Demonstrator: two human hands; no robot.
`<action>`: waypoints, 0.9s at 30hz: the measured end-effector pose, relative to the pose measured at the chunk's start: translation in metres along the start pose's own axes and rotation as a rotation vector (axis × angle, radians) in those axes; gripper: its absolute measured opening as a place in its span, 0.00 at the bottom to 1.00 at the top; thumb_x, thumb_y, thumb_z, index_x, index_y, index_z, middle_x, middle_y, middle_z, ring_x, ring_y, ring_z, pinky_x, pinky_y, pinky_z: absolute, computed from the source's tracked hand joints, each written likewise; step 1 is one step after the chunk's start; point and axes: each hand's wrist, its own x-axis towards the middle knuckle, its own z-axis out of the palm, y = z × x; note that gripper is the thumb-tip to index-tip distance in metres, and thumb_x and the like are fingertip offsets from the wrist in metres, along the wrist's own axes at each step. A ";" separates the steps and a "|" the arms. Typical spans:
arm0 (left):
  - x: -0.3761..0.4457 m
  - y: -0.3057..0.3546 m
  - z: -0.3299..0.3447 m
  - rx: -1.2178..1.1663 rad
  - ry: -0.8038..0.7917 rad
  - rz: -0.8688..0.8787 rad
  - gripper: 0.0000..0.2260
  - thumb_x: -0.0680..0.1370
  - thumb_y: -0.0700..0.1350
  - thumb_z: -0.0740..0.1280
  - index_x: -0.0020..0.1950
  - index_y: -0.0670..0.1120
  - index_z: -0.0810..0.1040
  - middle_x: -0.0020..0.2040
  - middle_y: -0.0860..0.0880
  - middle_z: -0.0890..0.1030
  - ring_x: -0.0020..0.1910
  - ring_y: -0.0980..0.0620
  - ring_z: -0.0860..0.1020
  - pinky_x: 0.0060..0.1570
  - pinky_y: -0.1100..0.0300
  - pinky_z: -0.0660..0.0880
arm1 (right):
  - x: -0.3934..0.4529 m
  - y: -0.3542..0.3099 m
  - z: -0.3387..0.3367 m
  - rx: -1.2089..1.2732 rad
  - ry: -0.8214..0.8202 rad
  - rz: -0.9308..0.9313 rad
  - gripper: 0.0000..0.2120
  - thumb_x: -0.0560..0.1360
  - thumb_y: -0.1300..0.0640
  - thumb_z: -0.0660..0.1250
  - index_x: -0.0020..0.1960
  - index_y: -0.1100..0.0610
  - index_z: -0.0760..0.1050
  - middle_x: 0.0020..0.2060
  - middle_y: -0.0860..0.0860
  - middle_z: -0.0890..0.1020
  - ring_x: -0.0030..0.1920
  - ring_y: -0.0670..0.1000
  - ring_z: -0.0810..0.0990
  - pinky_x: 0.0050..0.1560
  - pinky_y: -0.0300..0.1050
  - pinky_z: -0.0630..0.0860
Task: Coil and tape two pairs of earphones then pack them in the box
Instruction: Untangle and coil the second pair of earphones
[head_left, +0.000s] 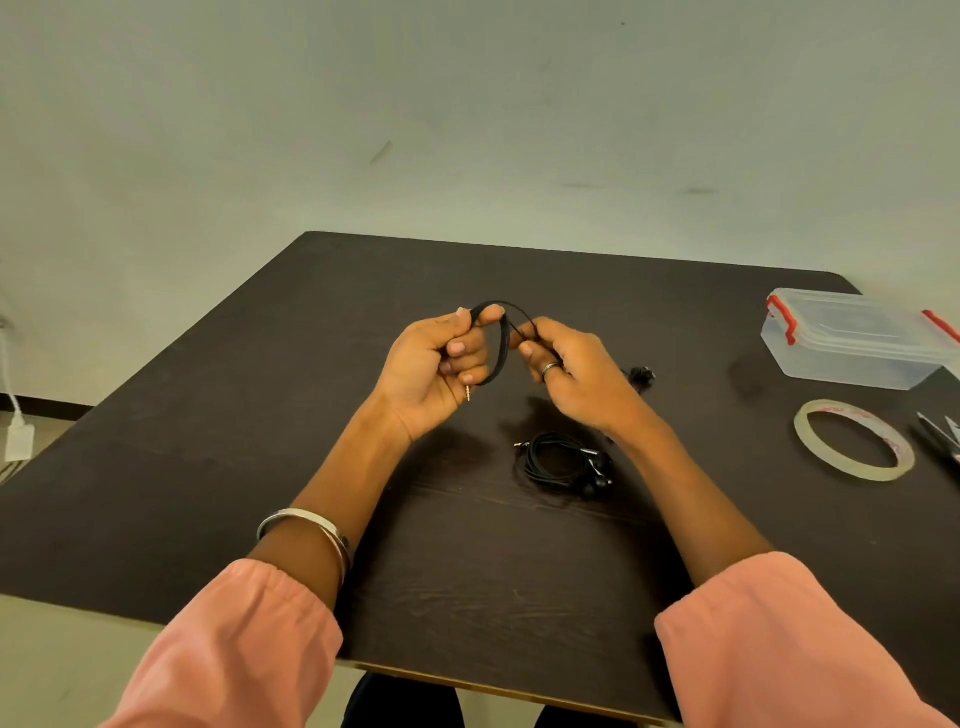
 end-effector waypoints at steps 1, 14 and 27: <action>0.000 0.000 -0.001 -0.033 -0.011 0.005 0.14 0.82 0.42 0.53 0.53 0.39 0.78 0.26 0.54 0.65 0.23 0.59 0.60 0.24 0.65 0.61 | 0.000 -0.002 0.002 0.045 -0.006 0.015 0.08 0.82 0.61 0.57 0.53 0.53 0.73 0.34 0.52 0.75 0.30 0.46 0.73 0.33 0.39 0.76; -0.002 0.008 -0.005 -0.263 0.010 0.056 0.14 0.83 0.43 0.53 0.51 0.41 0.77 0.26 0.55 0.65 0.22 0.58 0.60 0.24 0.66 0.62 | -0.002 0.010 -0.016 -0.097 0.024 0.020 0.10 0.80 0.57 0.63 0.58 0.54 0.80 0.34 0.47 0.80 0.33 0.44 0.77 0.37 0.39 0.74; 0.005 0.003 -0.003 -0.067 0.201 0.259 0.12 0.83 0.37 0.53 0.59 0.34 0.73 0.38 0.49 0.80 0.28 0.58 0.70 0.36 0.62 0.74 | -0.003 -0.026 0.007 -0.903 -0.221 -0.254 0.12 0.81 0.55 0.56 0.60 0.57 0.72 0.52 0.52 0.79 0.52 0.58 0.79 0.35 0.47 0.64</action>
